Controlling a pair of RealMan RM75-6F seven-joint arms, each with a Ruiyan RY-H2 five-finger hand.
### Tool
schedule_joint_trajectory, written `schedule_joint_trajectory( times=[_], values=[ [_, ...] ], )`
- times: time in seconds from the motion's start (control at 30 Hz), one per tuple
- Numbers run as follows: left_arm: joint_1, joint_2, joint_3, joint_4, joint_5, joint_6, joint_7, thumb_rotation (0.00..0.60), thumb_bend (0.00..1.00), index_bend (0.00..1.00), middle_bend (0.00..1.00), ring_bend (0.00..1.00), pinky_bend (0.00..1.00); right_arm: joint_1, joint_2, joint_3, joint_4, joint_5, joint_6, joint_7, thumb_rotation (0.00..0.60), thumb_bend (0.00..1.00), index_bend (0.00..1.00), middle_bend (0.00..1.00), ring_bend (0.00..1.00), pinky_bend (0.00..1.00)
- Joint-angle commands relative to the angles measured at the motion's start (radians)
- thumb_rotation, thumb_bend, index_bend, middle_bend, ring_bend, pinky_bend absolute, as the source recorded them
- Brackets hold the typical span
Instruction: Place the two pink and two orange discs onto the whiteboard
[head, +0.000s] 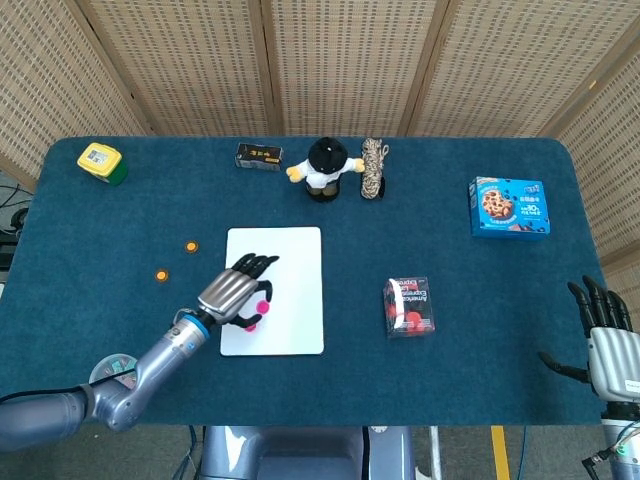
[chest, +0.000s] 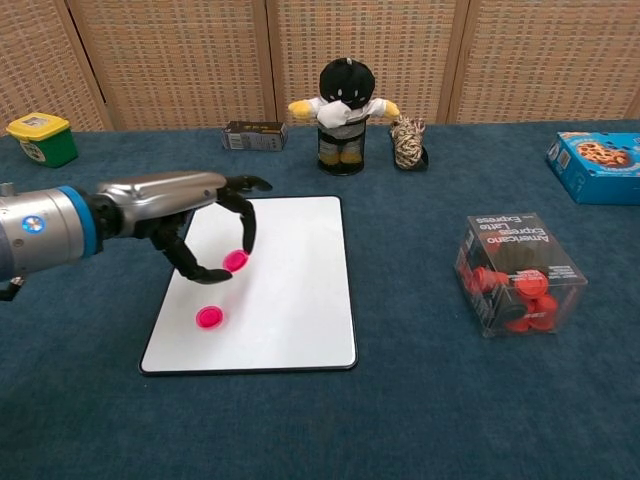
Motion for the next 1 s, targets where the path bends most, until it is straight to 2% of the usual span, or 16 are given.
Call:
schedule_joint_trajectory(
  times=[0.03, 0.13, 0.2, 0.3, 0.37, 0.47, 0.57, 0.63, 0.7, 0.8, 1.0],
  values=[
    [-0.05, -0.072, -0.013, 0.006, -0.073, -0.021, 0.098, 0.6, 0.33, 0.55, 0.0, 0.0, 0.0, -0.001, 0.0, 0.001, 0.001, 0.003, 0.0, 0.004, 0.6, 0.0, 0.0, 0.0, 0.0, 0.0],
    [-0.065, -0.104, -0.005, 0.016, -0.113, 0.005, 0.187, 0.6, 0.32, 0.53, 0.0, 0.0, 0.0, -0.003, 0.002, 0.001, 0.001, 0.006, 0.0, 0.009, 0.6, 0.0, 0.0, 0.0, 0.0, 0.0],
    [-0.07, -0.121, -0.001, 0.012, -0.144, 0.018, 0.227, 0.6, 0.31, 0.48, 0.0, 0.0, 0.0, -0.004, 0.002, 0.001, 0.001, 0.007, 0.0, 0.012, 0.6, 0.0, 0.0, 0.0, 0.0, 0.0],
    [-0.08, -0.13, 0.0, 0.006, -0.19, 0.014, 0.258, 0.6, 0.22, 0.22, 0.0, 0.0, 0.0, -0.004, 0.003, 0.0, 0.002, 0.006, 0.0, 0.014, 0.6, 0.0, 0.0, 0.0, 0.0, 0.0],
    [-0.089, -0.126, 0.004, -0.001, -0.219, 0.005, 0.274, 0.6, 0.18, 0.14, 0.0, 0.0, 0.0, -0.004, 0.003, 0.0, 0.003, 0.006, 0.0, 0.013, 0.6, 0.0, 0.0, 0.0, 0.0, 0.0],
    [-0.091, -0.115, 0.007, -0.01, -0.229, 0.007, 0.274, 0.6, 0.17, 0.09, 0.0, 0.0, 0.0, -0.004, 0.003, 0.0, 0.003, 0.005, 0.001, 0.012, 0.6, 0.0, 0.0, 0.0, 0.0, 0.0],
    [-0.082, -0.097, 0.008, -0.009, -0.226, 0.022, 0.256, 0.6, 0.19, 0.11, 0.0, 0.0, 0.0, -0.004, 0.002, 0.0, 0.003, 0.005, 0.002, 0.01, 0.6, 0.0, 0.0, 0.0, 0.0, 0.0],
    [-0.063, -0.065, 0.009, -0.004, -0.213, 0.043, 0.229, 0.6, 0.21, 0.17, 0.0, 0.0, 0.0, -0.005, 0.002, 0.0, 0.003, 0.005, 0.003, 0.01, 0.6, 0.0, 0.0, 0.0, 0.0, 0.0],
    [-0.039, -0.033, 0.016, 0.007, -0.196, 0.065, 0.197, 0.6, 0.24, 0.28, 0.0, 0.0, 0.0, -0.006, 0.002, 0.0, 0.002, 0.006, 0.003, 0.011, 0.6, 0.0, 0.0, 0.0, 0.0, 0.0],
    [0.006, 0.026, 0.032, 0.048, -0.171, 0.086, 0.131, 0.6, 0.3, 0.37, 0.0, 0.0, 0.0, -0.005, 0.003, 0.0, 0.001, 0.007, 0.001, 0.01, 0.6, 0.0, 0.0, 0.0, 0.0, 0.0],
    [0.073, 0.094, 0.07, 0.196, -0.128, 0.057, -0.029, 0.6, 0.33, 0.38, 0.0, 0.0, 0.0, -0.002, 0.004, -0.001, -0.004, 0.007, -0.005, 0.003, 0.6, 0.0, 0.0, 0.0, 0.0, 0.0]
  ],
)
